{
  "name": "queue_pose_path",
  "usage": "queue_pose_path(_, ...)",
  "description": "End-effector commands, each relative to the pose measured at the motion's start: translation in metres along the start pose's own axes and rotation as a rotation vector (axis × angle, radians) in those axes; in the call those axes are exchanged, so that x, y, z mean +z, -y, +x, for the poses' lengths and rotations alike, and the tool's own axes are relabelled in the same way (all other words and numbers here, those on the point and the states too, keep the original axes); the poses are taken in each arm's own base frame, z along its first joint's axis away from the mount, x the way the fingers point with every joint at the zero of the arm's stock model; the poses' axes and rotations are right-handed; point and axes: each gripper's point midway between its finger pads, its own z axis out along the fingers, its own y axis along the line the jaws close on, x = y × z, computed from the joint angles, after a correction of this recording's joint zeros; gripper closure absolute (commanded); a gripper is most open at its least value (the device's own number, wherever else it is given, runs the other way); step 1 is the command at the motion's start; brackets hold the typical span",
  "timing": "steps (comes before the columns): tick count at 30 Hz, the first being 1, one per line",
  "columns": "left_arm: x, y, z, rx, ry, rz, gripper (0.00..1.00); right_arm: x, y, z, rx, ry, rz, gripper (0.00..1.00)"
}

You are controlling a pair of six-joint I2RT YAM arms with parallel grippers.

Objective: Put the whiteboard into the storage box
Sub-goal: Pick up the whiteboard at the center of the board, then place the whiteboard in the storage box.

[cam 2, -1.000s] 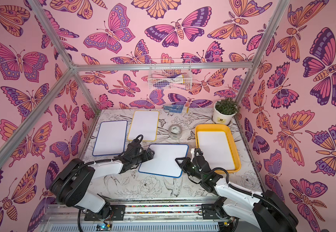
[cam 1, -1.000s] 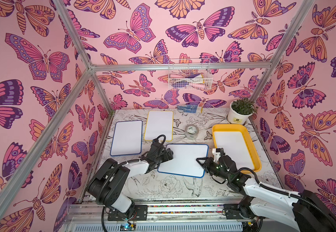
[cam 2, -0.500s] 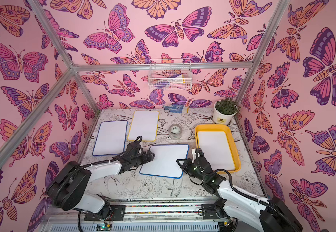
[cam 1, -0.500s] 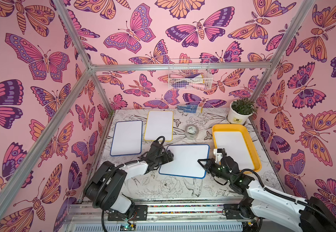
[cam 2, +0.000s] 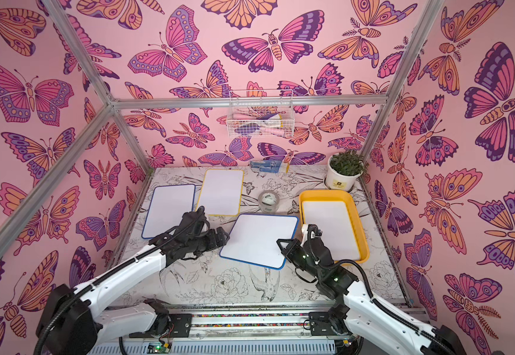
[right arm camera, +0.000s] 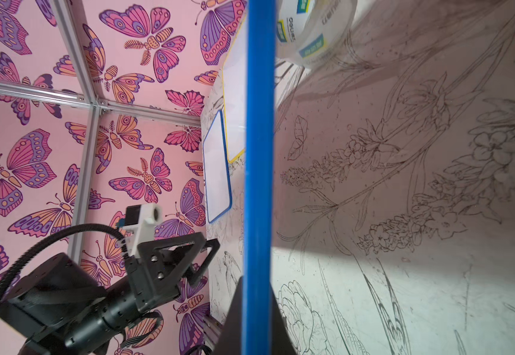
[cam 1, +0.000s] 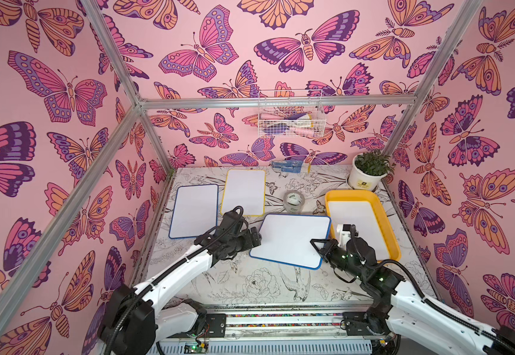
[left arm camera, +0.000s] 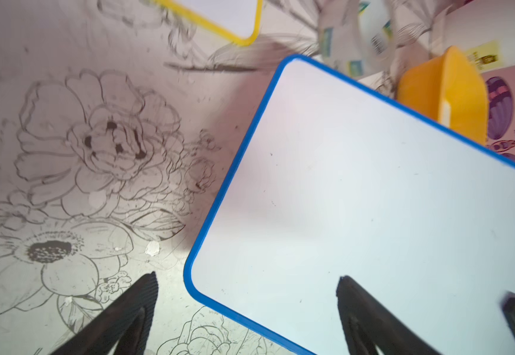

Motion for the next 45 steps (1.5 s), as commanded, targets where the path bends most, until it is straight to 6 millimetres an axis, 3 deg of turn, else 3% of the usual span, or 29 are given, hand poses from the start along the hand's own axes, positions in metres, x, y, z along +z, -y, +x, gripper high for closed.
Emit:
queue_pose_path(1,-0.012,-0.005,-0.003,0.073,-0.007,-0.074,0.07,-0.031,-0.069,-0.040,-0.019,0.154,-0.163,1.00)
queue_pose_path(5,-0.019,0.020,-0.019,0.174,0.020,-0.060,0.06,-0.061,-0.087,-0.075,-0.004,0.303,-0.186,1.00)
queue_pose_path(13,-0.026,0.093,-0.035,0.513,0.038,-0.034,0.00,-0.126,-0.079,-0.144,0.086,0.667,-0.105,1.00)
queue_pose_path(20,-0.024,0.167,-0.002,0.932,0.021,0.104,0.00,-0.188,-0.057,-0.175,0.191,0.977,-0.025,1.00)
queue_pose_path(25,-0.022,0.187,0.019,1.036,0.035,0.239,0.00,-0.215,-0.045,-0.187,0.226,1.127,0.057,1.00)
queue_pose_path(31,-0.033,0.187,0.039,1.126,0.111,0.325,0.00,-0.208,-0.037,-0.195,0.298,1.186,0.152,1.00)
queue_pose_path(37,-0.014,0.176,0.049,1.165,0.086,0.268,0.00,-0.184,-0.025,-0.197,0.407,1.188,0.233,1.00)
queue_pose_path(45,-0.014,0.174,0.050,1.160,0.087,0.272,0.00,-0.162,-0.005,-0.192,0.516,1.180,0.290,1.00)
